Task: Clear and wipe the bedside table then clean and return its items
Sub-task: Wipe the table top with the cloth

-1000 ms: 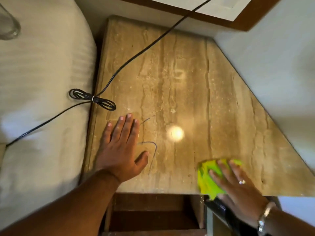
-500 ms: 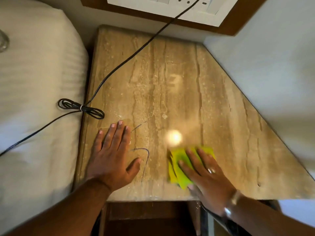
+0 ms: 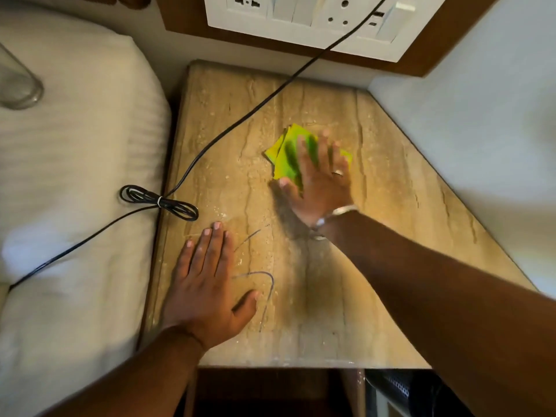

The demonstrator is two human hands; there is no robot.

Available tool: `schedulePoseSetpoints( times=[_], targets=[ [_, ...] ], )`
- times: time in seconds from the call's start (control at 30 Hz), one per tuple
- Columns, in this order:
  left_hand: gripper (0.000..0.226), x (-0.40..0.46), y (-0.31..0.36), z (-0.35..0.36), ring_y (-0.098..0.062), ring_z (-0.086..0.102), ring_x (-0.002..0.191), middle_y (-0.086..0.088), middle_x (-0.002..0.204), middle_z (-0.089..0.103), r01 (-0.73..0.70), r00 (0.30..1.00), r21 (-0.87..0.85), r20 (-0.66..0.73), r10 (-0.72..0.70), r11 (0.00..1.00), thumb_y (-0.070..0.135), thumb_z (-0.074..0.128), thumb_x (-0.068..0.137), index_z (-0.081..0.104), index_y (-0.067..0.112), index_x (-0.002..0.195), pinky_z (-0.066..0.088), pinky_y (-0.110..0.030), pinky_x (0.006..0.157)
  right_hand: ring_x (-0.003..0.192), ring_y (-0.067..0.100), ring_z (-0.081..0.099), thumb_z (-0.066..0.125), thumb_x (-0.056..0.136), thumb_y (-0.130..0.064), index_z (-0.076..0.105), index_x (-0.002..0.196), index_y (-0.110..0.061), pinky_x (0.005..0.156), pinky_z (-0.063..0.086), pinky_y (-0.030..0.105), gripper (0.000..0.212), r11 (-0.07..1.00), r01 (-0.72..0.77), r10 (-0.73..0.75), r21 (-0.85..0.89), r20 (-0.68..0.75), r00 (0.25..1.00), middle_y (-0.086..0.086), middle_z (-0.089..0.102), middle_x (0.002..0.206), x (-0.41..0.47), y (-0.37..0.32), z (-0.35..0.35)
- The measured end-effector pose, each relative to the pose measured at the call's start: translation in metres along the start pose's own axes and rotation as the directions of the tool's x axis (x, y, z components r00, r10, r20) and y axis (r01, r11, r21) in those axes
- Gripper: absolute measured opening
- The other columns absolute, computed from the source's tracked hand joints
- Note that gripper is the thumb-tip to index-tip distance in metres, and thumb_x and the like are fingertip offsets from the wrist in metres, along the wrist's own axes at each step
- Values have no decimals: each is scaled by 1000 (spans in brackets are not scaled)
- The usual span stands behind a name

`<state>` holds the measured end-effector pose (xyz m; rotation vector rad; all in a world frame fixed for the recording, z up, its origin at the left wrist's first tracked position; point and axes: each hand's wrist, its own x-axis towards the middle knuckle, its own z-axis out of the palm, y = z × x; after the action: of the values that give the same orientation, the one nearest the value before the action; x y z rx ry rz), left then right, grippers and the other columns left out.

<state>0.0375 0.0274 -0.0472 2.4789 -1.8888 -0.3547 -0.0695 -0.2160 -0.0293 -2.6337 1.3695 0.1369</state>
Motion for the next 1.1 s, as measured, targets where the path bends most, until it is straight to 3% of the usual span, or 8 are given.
schedulePoseSetpoints(
  times=[0.23, 0.47, 0.6, 0.67, 0.83, 0.93, 1.03, 1.1],
  targets=[
    [102, 2, -2, 10, -36, 18, 153, -19, 166, 14, -15, 1000, 11, -16, 16, 1000, 64, 45, 81, 19, 1, 157, 18, -57, 121, 142, 44, 3, 18, 82, -73, 7, 150, -26, 111, 9, 62, 83, 916, -396, 401, -68, 89, 912, 18, 3, 158, -106, 84, 17],
    [101, 1, 3, -5, -43, 29, 147, -25, 162, 22, -16, 1000, 24, 9, 16, 1000, 68, 43, 82, 33, -5, 151, 23, -62, 117, 144, 39, 0, 21, 82, -74, 6, 149, -33, 111, 7, 61, 80, 912, -409, 410, -22, 49, 911, 12, 2, 159, -104, 78, 20],
    [88, 50, 64, -37, -41, 22, 150, -24, 162, 19, -230, 951, -61, -227, 211, 971, 62, 46, 88, 31, 3, 152, 7, -54, 123, 144, 39, 6, 20, 81, -74, 11, 148, -33, 110, 12, 61, 79, 911, -410, 411, -46, 20, 912, 12, 6, 159, -104, 84, 28],
    [83, 118, 100, -57, -38, 15, 152, -21, 164, 19, -221, 936, -93, -300, 184, 971, 56, 51, 89, 28, 12, 156, 2, -50, 124, 142, 39, 10, 19, 81, -73, 16, 147, -30, 109, 16, 60, 79, 904, -420, 423, -79, 21, 906, 13, 11, 158, -104, 83, 28],
    [71, 233, 120, -51, -31, 0, 155, -9, 169, 1, -177, 981, -35, 76, 179, 984, 57, 37, 100, 9, 30, 160, -3, -50, 122, 138, 40, 16, 22, 78, -75, 22, 145, -26, 106, 20, 58, 84, 896, -427, 431, -122, 13, 902, 14, 16, 155, -101, 84, 29],
    [71, 249, 95, -41, -28, 6, 155, -7, 169, 7, -220, 973, -78, 58, 225, 972, 58, 36, 99, 12, 30, 159, 1, -46, 123, 139, 39, 15, 22, 76, -76, 22, 145, -25, 106, 19, 57, 86, 900, -415, 421, -133, 21, 907, 14, 15, 155, -101, 86, 28],
    [76, 277, 37, -56, -28, 4, 156, -9, 169, 2, 47, 999, -147, 0, -48, 988, 56, 36, 99, 7, 23, 160, 3, -44, 123, 139, 40, 15, 14, 75, -78, 21, 146, -24, 107, 19, 57, 89, 892, -423, 433, -159, 30, 901, 15, 15, 155, -101, 84, 27],
    [78, 276, 0, -63, -28, 7, 155, -11, 169, 6, 306, 944, -216, -54, -324, 927, 54, 40, 99, 11, 14, 160, 5, -43, 124, 140, 40, 13, 16, 75, -77, 19, 147, -24, 108, 17, 57, 90, 893, -424, 435, -152, 45, 899, 15, 13, 156, -100, 82, 24]
  ],
)
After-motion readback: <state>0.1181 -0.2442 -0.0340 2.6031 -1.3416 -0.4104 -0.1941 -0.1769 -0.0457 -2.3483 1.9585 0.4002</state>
